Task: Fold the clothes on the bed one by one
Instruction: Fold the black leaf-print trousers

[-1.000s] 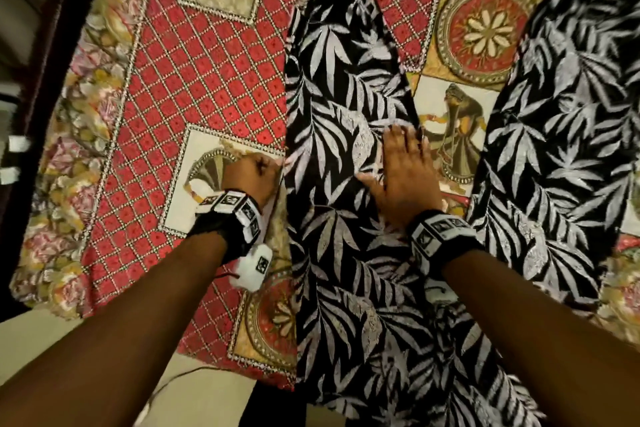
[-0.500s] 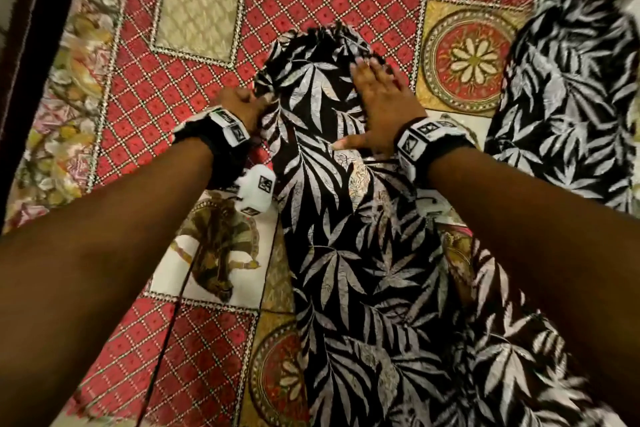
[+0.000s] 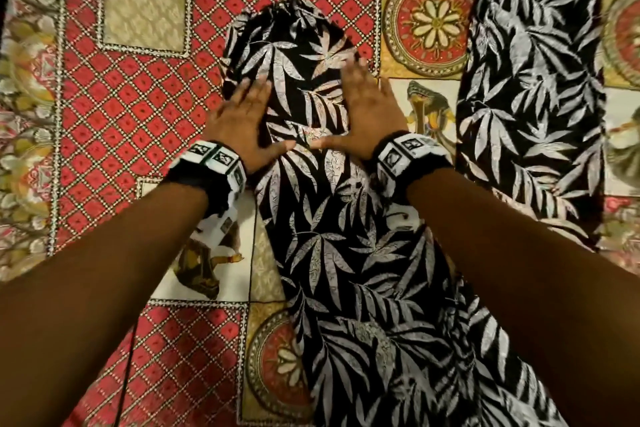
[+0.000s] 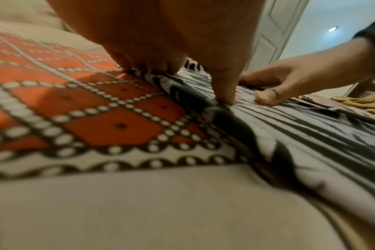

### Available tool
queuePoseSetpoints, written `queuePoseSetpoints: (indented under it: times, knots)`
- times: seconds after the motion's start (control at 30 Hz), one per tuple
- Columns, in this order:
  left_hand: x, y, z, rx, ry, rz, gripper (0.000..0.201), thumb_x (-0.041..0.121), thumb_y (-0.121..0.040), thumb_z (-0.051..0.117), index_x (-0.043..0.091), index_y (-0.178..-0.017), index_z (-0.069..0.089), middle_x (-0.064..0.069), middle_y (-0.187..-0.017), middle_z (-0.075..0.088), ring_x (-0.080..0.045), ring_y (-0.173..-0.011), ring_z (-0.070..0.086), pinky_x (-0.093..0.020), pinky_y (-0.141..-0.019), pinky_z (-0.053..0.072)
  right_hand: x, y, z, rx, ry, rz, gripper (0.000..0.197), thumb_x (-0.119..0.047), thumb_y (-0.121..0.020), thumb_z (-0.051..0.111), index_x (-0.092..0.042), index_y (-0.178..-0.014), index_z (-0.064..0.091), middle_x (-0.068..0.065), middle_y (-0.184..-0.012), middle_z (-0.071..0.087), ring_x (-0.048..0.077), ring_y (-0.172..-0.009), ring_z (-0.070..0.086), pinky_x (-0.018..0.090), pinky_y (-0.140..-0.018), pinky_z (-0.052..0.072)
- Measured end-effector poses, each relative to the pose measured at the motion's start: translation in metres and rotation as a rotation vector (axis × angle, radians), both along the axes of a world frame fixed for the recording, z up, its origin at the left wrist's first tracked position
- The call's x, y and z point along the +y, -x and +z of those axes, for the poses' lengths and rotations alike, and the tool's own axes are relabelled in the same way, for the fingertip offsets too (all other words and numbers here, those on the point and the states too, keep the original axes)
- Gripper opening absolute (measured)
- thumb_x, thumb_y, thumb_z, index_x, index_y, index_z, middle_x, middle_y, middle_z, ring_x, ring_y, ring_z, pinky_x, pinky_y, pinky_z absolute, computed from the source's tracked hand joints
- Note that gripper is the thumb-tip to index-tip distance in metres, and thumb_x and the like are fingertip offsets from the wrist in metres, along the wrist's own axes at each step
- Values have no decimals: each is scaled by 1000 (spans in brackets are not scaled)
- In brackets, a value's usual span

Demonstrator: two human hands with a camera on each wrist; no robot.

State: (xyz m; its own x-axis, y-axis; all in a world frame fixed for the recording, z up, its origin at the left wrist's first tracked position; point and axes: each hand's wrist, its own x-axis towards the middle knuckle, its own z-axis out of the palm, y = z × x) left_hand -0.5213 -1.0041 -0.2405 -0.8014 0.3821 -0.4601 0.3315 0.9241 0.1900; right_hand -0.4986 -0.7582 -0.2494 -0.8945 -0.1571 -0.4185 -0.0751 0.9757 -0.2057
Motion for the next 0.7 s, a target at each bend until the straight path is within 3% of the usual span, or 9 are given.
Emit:
queuePoseSetpoints:
  times: [0.1, 0.17, 0.23, 0.33, 0.4, 0.43, 0.5, 0.6, 0.7]
  knots:
    - [-13, 10, 3, -54, 72, 15, 128, 99, -66, 36, 26, -155, -20, 8, -162, -25, -17, -151, -17, -57, -121, -4, 25, -7, 4, 3, -8, -178, 142, -101, -65, 38, -8, -159, -14, 14, -167, -15, 30, -155, -12, 49, -126, -5]
    - [-11, 6, 9, -35, 91, 8, 131, 96, -66, 42, 21, -157, -15, 1, -164, -20, -23, -152, -15, -54, -123, -2, 38, -28, 13, 27, 54, -222, 131, -94, -74, 38, -9, -160, -11, 14, -168, -13, 30, -155, -10, 48, -126, -4]
    - [-1, -16, 17, 8, 5, 6, 113, 75, -78, 58, 16, -159, 6, -7, -167, -5, -30, -153, -1, -50, -124, 6, 44, -63, 26, 79, 121, -290, 110, -82, -85, 42, -14, -162, 1, 11, -169, -1, 28, -156, 0, 47, -126, 0]
    - [22, -81, 25, 49, -247, 20, 58, 37, -88, 67, 14, -138, 50, -15, -149, 41, -39, -134, 41, -50, -111, 38, 62, -139, 42, 307, 257, -523, 70, -53, -95, 61, -14, -150, 42, 11, -151, 47, 28, -138, 42, 48, -117, 32]
    - [42, -134, 33, -108, -348, 74, 34, 30, -93, 61, 17, -124, 59, -10, -126, 56, -32, -110, 57, -42, -93, 50, 93, -203, 42, 412, 206, -681, 50, -41, -95, 63, -10, -133, 57, 16, -131, 60, 33, -121, 53, 45, -106, 41]
    - [52, -161, 37, -240, -343, 105, 28, 30, -96, 57, 20, -121, 61, -8, -120, 59, -28, -102, 60, -37, -87, 51, 110, -235, 40, 438, 171, -764, 49, -42, -94, 62, -6, -127, 61, 20, -125, 62, 37, -116, 55, 47, -102, 42]
    - [75, -217, 41, -481, -282, 71, 30, 35, -100, 47, 24, -123, 62, -4, -119, 65, -25, -100, 63, -31, -85, 49, 148, -302, 30, 408, 77, -964, 57, -52, -89, 60, -4, -120, 63, 25, -117, 62, 43, -110, 56, 48, -97, 43]
    - [108, -300, 37, -731, -295, -59, 44, 45, -94, 36, 25, -126, 60, -8, -118, 67, -32, -104, 63, -39, -88, 52, 197, -385, 12, 145, -87, -1276, 97, -93, -70, 48, -12, -123, 57, 24, -118, 62, 44, -112, 58, 54, -93, 49]
    - [145, -376, 29, -852, -183, -122, 36, 31, -100, 47, 23, -134, 55, -10, -125, 63, -32, -108, 60, -34, -87, 50, 242, -435, -16, -35, -103, -1348, 120, -107, -46, 46, -20, -128, 46, 19, -123, 61, 42, -114, 59, 58, -93, 51]
